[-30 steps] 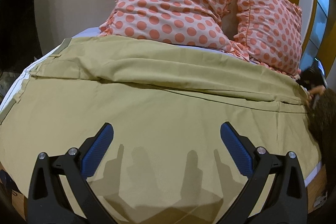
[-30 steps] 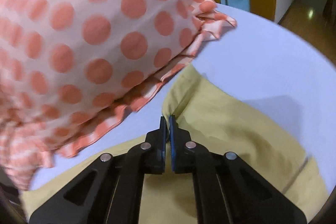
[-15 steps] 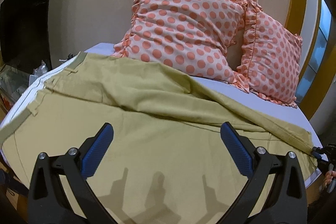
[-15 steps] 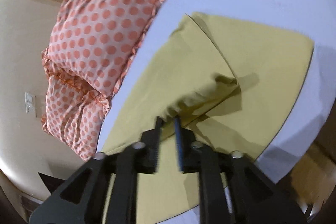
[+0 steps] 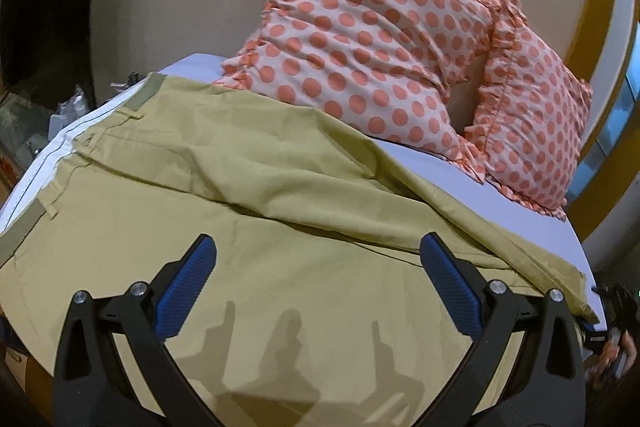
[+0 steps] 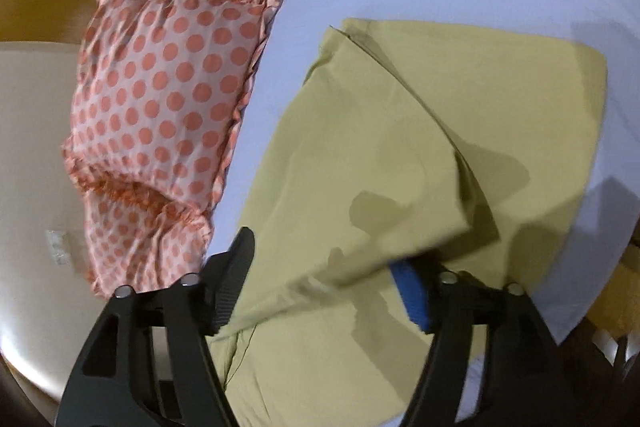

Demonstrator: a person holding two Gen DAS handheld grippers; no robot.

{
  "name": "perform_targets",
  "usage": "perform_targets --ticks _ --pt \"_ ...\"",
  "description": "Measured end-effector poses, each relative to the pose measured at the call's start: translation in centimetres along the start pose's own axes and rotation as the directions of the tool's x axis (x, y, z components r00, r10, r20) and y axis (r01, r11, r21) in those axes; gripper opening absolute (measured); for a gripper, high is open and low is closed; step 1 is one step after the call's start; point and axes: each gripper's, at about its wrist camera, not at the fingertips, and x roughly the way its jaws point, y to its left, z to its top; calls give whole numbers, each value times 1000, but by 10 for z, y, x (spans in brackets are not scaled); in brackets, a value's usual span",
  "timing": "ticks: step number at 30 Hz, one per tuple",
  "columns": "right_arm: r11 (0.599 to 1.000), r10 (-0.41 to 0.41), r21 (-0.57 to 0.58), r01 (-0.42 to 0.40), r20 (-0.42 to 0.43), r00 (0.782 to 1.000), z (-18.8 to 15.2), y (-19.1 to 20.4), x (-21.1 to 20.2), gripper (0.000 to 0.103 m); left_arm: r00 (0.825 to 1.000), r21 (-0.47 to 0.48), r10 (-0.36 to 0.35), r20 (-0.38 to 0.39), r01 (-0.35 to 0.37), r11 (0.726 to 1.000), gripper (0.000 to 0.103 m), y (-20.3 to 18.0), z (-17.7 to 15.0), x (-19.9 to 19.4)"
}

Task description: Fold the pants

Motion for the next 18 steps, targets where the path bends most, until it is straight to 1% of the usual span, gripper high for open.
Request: perform_targets --ticks 1,2,3,4,5,6,8,9,11,13,15,18 --pt "998 -41 -55 42 25 999 -2 8 3 58 1000 7 -3 0 3 1000 101 -2 0 1" --pt "992 -64 -107 68 39 997 -5 12 7 16 1000 19 -7 0 7 1000 101 -4 0 2" --pt "986 -63 -154 67 26 998 -9 13 13 2 1000 23 -10 -3 11 1000 101 -5 0 4" --pt "983 -27 -180 25 -5 1000 -13 10 18 2 1000 25 -24 -11 24 999 101 -5 1 6" --pt "982 20 -186 -19 -1 1000 -14 6 15 1 999 20 -44 -18 44 999 101 -4 3 8" --pt "976 99 -198 -90 41 994 -12 3 2 1 997 7 -70 -27 70 998 101 -1 7 10" --pt "960 196 -220 -171 102 975 -8 1 -19 1 993 -25 -113 -38 112 993 101 4 16 16" --pt "951 231 -242 -195 132 964 -6 3 -32 1 990 -43 -133 -48 131 991 101 6 22 20" --pt "938 258 -278 -208 156 953 -3 8 -45 1 982 -86 -169 -88 162 983 101 9 37 35" --pt "927 288 -294 -230 168 943 1 10 -56 1 975 -117 -181 -126 167 979 101 10 50 52" --pt "921 307 -300 -247 172 936 3 10 -60 1 975 -139 -145 -167 122 983 101 9 63 75" --pt "918 323 -295 -265 170 931 8 6 -62 1 963 -165 -131 -235 93 982 100 9 79 110"
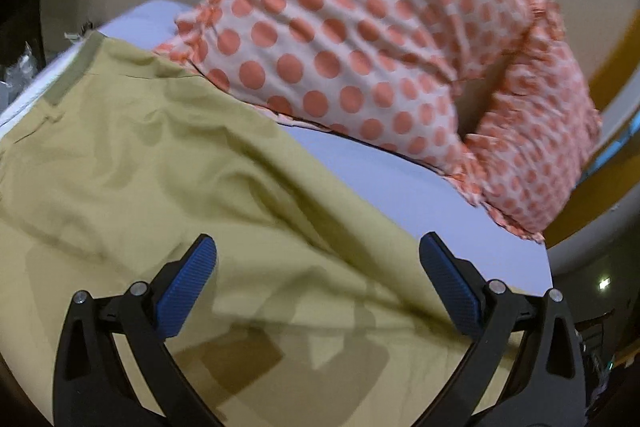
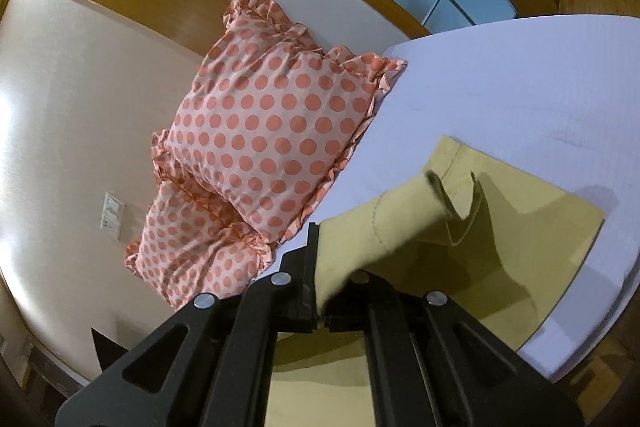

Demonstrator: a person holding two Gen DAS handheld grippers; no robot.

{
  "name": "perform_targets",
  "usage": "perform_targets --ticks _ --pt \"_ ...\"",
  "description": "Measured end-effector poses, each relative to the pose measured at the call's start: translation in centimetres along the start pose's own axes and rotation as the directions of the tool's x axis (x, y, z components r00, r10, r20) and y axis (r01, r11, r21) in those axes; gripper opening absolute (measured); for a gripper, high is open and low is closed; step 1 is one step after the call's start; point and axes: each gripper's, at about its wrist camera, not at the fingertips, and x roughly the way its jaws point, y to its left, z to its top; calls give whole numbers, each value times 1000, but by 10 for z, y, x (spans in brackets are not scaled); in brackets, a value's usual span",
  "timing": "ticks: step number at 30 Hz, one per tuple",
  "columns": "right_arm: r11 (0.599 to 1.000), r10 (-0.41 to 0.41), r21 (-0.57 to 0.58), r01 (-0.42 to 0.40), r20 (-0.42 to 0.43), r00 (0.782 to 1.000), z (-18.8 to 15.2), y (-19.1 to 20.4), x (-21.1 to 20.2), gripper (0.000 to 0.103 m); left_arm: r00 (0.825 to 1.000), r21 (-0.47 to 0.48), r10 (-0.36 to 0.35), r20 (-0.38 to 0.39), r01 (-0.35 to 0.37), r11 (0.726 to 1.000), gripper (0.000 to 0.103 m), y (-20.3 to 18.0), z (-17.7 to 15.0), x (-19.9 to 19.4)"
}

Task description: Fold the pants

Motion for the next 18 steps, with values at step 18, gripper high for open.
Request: perform_targets --ticks 18 --pt "997 -9 -72 9 -1 1000 8 4 17 1 768 -89 535 -352 -596 798 87 47 109 119"
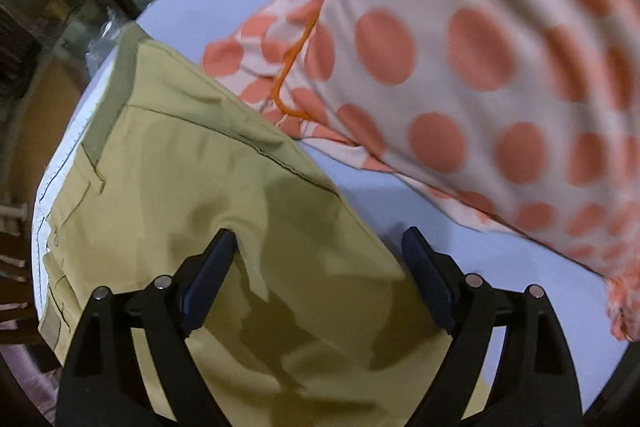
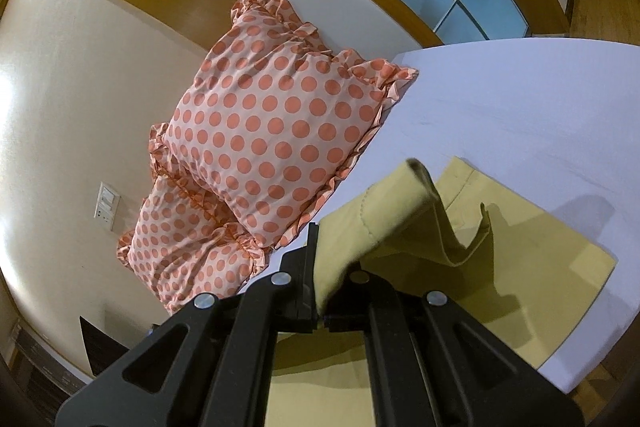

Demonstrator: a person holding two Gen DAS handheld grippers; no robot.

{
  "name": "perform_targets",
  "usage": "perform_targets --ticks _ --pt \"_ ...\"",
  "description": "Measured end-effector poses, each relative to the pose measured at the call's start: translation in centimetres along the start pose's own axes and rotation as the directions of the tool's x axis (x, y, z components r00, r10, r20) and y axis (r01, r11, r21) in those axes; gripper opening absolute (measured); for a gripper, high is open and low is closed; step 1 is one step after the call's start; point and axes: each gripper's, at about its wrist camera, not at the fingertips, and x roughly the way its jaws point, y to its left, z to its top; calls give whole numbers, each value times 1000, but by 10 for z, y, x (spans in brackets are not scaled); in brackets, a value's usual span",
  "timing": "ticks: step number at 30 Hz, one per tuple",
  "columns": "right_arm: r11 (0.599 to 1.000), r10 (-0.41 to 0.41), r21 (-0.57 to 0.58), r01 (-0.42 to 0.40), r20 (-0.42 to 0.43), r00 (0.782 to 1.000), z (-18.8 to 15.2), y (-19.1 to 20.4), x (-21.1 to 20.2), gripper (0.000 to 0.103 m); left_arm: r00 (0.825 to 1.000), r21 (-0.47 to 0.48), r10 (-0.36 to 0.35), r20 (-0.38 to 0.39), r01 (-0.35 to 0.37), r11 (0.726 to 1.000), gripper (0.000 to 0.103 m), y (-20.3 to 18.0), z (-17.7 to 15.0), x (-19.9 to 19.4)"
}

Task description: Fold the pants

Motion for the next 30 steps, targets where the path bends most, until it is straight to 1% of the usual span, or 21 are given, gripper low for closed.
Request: perform_targets --ticks 1,3,4,5,7,8,9,10,12,13,14,15,16,17,20,23,25,27,28,29,30 --pt "1000 -1 1 1 -1 1000 0 0 0 1 999 -8 -6 45 7 1000 79 0 -1 -3" --pt "1000 0 4 0 -3 1000 1 -1 2 1 997 32 -24 80 22 999 50 -4 -5 -8" --pt "1000 3 2 -3 -4 1000 1 -1 2 1 995 51 -29 93 24 998 19 -2 -9 -15" --pt "1000 2 1 -2 -2 1000 1 -1 2 1 993 49 -71 96 67 997 15 6 -14 -21" --pt "1000 10 4 -10 -1 1000 2 -2 2 1 979 56 -154 134 148 987 11 26 -26 -38" --pt "1000 14 3 -14 -1 1000 3 -2 2 1 962 61 -206 180 198 978 10 46 -40 -53" --pt "1000 18 1 -18 0 1000 4 -2 1 1 950 66 -234 208 225 972 10 58 -48 -64" --pt "1000 24 1 -24 4 1000 5 -2 -1 1 922 75 -284 264 274 959 10 82 -68 -83" --pt "1000 23 2 -23 15 1000 6 -5 -8 1 872 87 -364 326 356 930 10 123 -108 -108" --pt "1000 21 6 -21 20 1000 6 -8 -11 1 844 92 -399 358 393 915 10 149 -137 -119" --pt "1000 16 14 -17 23 1000 6 -12 -13 1 828 98 -414 379 409 907 11 168 -162 -126" --pt "1000 6 29 -6 24 1000 4 -18 -16 1 816 103 -422 395 417 903 11 185 -182 -127" --pt "999 -8 38 7 20 1000 2 -23 -17 1 812 99 -427 398 424 900 11 202 -211 -124" --pt "999 -22 42 22 16 1000 0 -27 -19 1 810 90 -435 393 437 895 11 215 -231 -118" --pt "995 -75 66 76 -17 997 -10 -45 -18 1 802 68 -465 375 477 876 11 244 -272 -92" --pt "990 -104 88 107 -37 994 -17 -59 -19 1 807 39 -473 354 493 869 11 256 -288 -67" --pt "988 -119 94 122 -37 992 -20 -65 -20 1 805 21 -481 347 507 862 12 259 -298 -54" --pt "986 -129 99 132 -41 991 -22 -69 -22 1 792 9 -501 348 531 847 12 263 -305 -45" --pt "985 -143 93 146 -39 989 -23 -70 -25 1 782 12 -509 359 542 841 12 265 -310 -43" --pt "984 -157 82 160 -40 987 -24 -70 -26 2 778 20 -510 367 542 840 13 265 -313 -43" --pt "979 -191 62 193 -39 981 -24 -69 -30 2 774 33 -509 376 538 842 14 265 -317 -43"
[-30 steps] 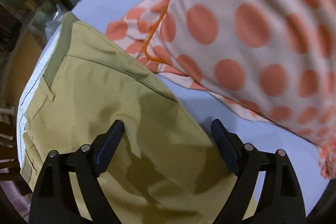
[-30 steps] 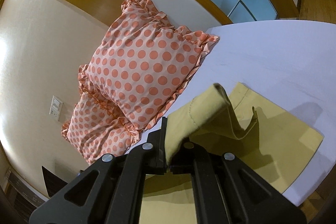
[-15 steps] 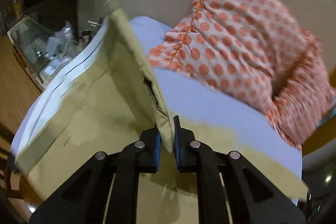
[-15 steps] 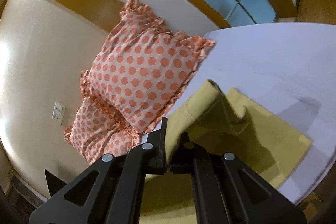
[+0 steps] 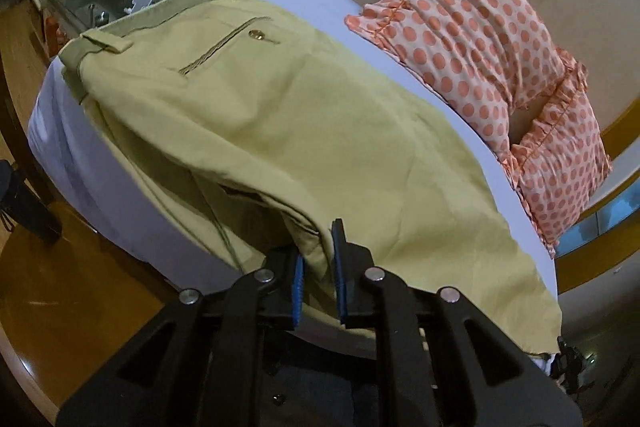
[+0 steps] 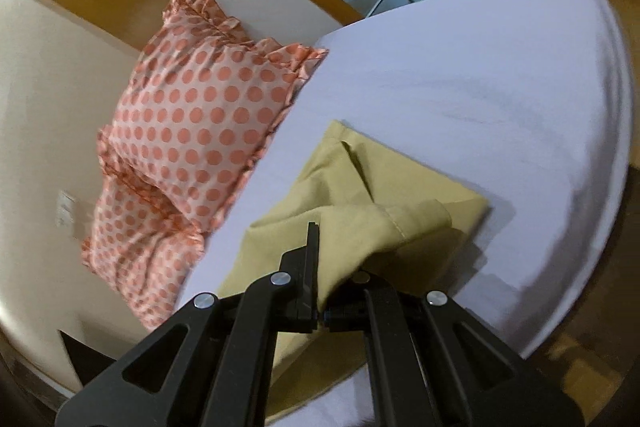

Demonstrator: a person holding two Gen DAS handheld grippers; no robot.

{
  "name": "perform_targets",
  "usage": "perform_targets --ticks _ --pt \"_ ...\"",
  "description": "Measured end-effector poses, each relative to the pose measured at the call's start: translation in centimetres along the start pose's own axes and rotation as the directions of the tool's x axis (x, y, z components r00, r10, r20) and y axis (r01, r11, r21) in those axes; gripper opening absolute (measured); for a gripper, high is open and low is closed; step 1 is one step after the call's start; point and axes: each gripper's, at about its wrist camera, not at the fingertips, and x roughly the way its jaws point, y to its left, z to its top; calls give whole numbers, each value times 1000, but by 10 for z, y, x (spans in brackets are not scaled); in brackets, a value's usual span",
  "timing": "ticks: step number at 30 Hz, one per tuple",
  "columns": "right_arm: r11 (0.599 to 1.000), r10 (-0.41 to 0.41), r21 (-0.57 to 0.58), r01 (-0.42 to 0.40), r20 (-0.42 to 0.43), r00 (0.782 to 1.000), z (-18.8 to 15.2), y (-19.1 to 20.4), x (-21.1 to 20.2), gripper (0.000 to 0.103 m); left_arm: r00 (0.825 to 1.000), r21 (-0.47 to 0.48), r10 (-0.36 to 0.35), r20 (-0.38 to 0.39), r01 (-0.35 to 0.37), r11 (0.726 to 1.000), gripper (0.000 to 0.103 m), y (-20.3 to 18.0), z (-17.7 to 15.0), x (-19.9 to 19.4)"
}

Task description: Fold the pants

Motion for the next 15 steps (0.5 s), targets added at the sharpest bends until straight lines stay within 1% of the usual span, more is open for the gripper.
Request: perform_targets --ticks 1,2,3,4,5,6,8,10,11,12,13,14,15 --pt "1000 -14 -9 14 6 1000 0 1 -4 7 1000 8 1 9 -2 1000 17 0 -2 -2" --pt "1000 -28 -13 28 16 999 -1 1 -8 20 1000 17 1 20 -1 1000 21 0 -4 -4" --pt "999 -50 -17 51 34 998 -2 1 -13 46 999 24 -6 39 5 1000 22 1 -7 -9" --pt "997 -68 -27 70 70 995 -2 0 -22 57 999 26 -10 52 9 1000 27 2 -8 -12" --pt "996 -76 -34 80 104 992 -4 -1 -28 62 997 28 -7 75 5 1000 33 3 -10 -17" --pt "993 -98 -49 105 138 986 -5 -2 -34 62 995 29 2 97 -5 1000 36 5 -12 -22" --pt "988 -133 -60 144 161 978 -7 -5 -37 62 989 25 8 144 -12 1000 44 8 -13 -34" --pt "985 -151 -62 162 150 977 -9 -10 -33 62 978 10 28 206 -31 999 49 13 -14 -47" --pt "984 -161 -58 171 137 977 -11 -13 -29 57 973 1 37 230 -38 999 52 15 -14 -53" --pt "979 -180 -60 192 163 970 -15 -14 -31 54 969 -7 42 242 -41 999 53 18 -12 -56" --pt "976 -197 -57 210 180 964 -17 -14 -33 54 963 -23 52 265 -47 999 54 21 -11 -61" --pt "976 -198 -53 212 193 961 -20 -13 -35 54 959 -33 53 278 -46 998 56 24 -11 -64" --pt "979 -184 -55 198 200 962 -23 -13 -34 54 958 -38 52 283 -42 998 57 27 -10 -65"
